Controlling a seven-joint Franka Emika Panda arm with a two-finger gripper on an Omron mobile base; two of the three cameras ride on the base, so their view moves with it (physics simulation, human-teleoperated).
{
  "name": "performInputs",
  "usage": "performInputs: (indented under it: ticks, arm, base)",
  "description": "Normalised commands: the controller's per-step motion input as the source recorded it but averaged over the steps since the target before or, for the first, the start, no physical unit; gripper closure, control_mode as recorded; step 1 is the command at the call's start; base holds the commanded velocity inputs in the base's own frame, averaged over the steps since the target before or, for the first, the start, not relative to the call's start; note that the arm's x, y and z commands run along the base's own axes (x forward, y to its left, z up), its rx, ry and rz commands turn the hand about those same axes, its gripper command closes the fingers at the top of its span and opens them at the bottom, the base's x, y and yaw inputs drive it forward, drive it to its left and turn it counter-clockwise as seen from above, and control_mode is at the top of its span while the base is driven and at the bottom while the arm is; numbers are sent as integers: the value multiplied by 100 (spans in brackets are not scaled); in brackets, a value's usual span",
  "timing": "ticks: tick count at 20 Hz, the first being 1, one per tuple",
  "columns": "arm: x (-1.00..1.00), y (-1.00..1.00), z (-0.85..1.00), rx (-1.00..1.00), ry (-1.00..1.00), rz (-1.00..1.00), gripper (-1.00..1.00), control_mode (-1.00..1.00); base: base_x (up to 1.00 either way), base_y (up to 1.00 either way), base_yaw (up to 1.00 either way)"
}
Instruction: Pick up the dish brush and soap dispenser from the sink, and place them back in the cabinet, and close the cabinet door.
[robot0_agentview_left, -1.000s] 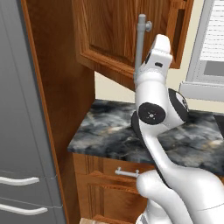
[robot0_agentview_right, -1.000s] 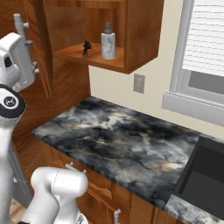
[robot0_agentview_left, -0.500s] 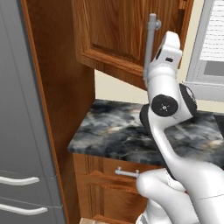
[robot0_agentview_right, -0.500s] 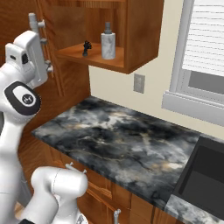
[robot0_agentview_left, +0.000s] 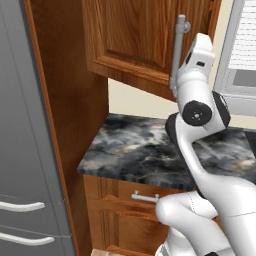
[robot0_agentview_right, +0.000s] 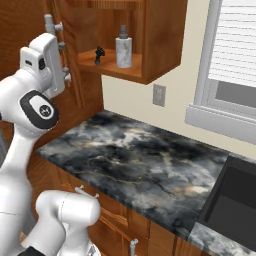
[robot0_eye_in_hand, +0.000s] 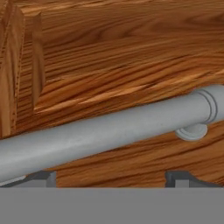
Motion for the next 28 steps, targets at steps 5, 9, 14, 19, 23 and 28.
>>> performInputs:
  ticks: [5,9,14,19,23,28]
  arm:
    - [31,-23,0,0,0,0,-100,-100]
    - [28,-23,0,0,0,0,-100,-100]
    - [26,-20,0,0,0,0,-100,-100]
    - [31,-19,0,0,0,0,-100,-100]
    - [34,-20,0,0,0,0,-100,-100]
    - [32,-22,0,0,0,0,-100,-100]
  base:
    - [0,0,0]
    - [0,0,0]
    - [0,0,0]
    - [0,0,0]
    - [0,0,0]
    - [0,0,0]
